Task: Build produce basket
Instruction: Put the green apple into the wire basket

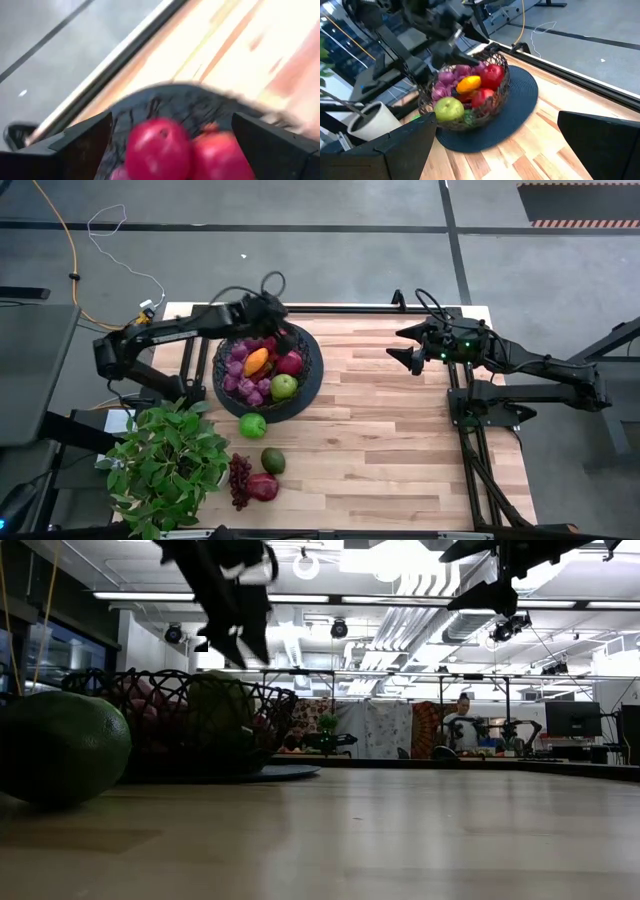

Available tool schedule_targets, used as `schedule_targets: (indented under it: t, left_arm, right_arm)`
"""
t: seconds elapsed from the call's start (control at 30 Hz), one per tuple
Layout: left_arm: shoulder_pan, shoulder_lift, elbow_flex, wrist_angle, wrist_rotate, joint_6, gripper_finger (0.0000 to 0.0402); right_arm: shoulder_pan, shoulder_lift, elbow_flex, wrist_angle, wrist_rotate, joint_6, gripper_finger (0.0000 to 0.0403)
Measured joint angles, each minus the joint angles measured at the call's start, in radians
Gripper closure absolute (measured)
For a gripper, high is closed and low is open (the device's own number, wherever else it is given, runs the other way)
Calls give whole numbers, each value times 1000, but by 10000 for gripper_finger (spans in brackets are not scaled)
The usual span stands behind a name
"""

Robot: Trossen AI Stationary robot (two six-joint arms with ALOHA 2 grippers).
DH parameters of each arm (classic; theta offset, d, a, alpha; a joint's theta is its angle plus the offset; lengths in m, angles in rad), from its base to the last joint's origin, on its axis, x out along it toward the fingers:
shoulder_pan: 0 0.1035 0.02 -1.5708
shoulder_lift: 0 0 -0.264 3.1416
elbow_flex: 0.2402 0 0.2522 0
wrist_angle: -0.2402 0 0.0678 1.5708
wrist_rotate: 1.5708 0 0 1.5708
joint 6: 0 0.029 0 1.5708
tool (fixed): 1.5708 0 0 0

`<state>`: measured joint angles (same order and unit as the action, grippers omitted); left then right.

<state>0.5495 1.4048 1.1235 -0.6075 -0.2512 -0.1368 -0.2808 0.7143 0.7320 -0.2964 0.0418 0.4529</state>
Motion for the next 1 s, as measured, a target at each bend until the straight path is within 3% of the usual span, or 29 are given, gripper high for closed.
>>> schedule_targets:
  t: [0.23,0.37,0.53,0.73,1.0]
  left_arm:
    - [-16,-185,67,44,205,-42,2]
    - [-66,-303,67,72,239,-42,2]
    - [-190,-437,-64,313,199,-35,2]
    - [-319,-532,-341,629,42,-93,2]
    - [-383,-548,-423,687,37,-112,2]
  right_arm:
    - [0,0,0,141,0,18,6]
    - [0,0,0,250,-1,18,6]
    - [0,0,0,270,-34,-7,6]
    - [0,26,0,255,-59,19,6]
    - [0,87,0,258,-58,-15,6]
